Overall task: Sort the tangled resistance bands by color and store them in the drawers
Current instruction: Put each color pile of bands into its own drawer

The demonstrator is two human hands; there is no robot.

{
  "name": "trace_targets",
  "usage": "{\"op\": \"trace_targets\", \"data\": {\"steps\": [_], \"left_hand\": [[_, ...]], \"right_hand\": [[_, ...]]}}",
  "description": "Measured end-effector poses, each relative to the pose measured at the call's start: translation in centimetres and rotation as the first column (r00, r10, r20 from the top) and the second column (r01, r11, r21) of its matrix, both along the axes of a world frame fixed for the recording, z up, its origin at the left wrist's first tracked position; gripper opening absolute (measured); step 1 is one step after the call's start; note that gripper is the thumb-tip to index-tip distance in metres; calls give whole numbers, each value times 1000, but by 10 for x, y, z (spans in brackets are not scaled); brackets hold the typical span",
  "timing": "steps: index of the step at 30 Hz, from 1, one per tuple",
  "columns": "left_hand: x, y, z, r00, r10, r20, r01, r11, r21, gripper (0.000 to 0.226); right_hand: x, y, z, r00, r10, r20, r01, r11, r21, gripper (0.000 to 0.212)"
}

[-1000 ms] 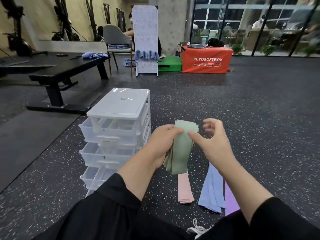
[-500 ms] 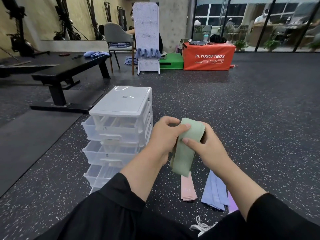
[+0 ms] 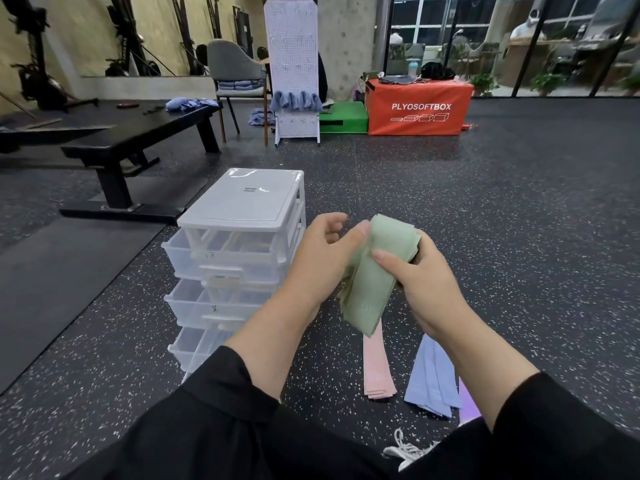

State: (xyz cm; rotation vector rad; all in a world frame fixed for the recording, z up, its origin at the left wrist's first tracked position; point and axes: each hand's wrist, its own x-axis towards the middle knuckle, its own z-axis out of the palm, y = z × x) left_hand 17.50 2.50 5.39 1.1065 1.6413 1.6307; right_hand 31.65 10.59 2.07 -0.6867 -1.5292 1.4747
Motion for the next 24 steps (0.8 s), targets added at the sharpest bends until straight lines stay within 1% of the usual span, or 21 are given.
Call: {"op": "trace_targets", "data": {"steps": [1,2,3,4,6,8,10,12,16,18,20,22,24], "left_hand": [[-2,-1,-2,997,-67,33,68,996,-48,46],[-2,-2,-6,987,-152,49,156,984,-81,51],[-1,-2,-12,975,-219,48,223,969,-103,51],[1,-2,-19,968,-249,38,252,961,-118,51],[3,-1,-28,969,-244,36,247,962,-115,54],[3,2,-32,967,-223,127,235,967,-94,56],[1,2,-32,957,-203,209,229,967,-108,50],[-1,3,-34,950,-203,237,238,963,-129,45],[-5,5,-35,880,-227,418,293,951,-100,39],[-4,6,-37,890,-214,402,273,957,-94,26],[0,8,-39,913,-177,367,225,970,-93,16],[2,10,-42,929,-130,347,171,981,-89,13],[2,13,-46,939,-100,330,138,986,-94,14]], "right_hand": [[0,1,0,1000,6,-16,-7,1000,-24,42],[0,1,2,999,11,-31,-12,999,-46,40],[-1,1,3,999,8,-43,-11,997,-70,37],[-2,0,5,998,1,-60,-7,994,-107,35],[-4,-3,7,995,-19,-101,-3,978,-210,31],[-4,-5,7,993,-23,-115,-10,960,-280,29],[-4,-6,4,993,-10,-115,-26,949,-313,30],[-4,-6,2,992,6,-124,-48,941,-334,32],[-1,-3,2,995,18,-99,-49,946,-321,33],[-1,-1,2,995,45,-86,-72,939,-336,31],[-2,0,2,993,107,-51,-118,927,-355,30],[-2,-1,0,990,141,-10,-134,918,-374,31],[-2,-1,-2,988,144,49,-111,905,-411,38]]}}
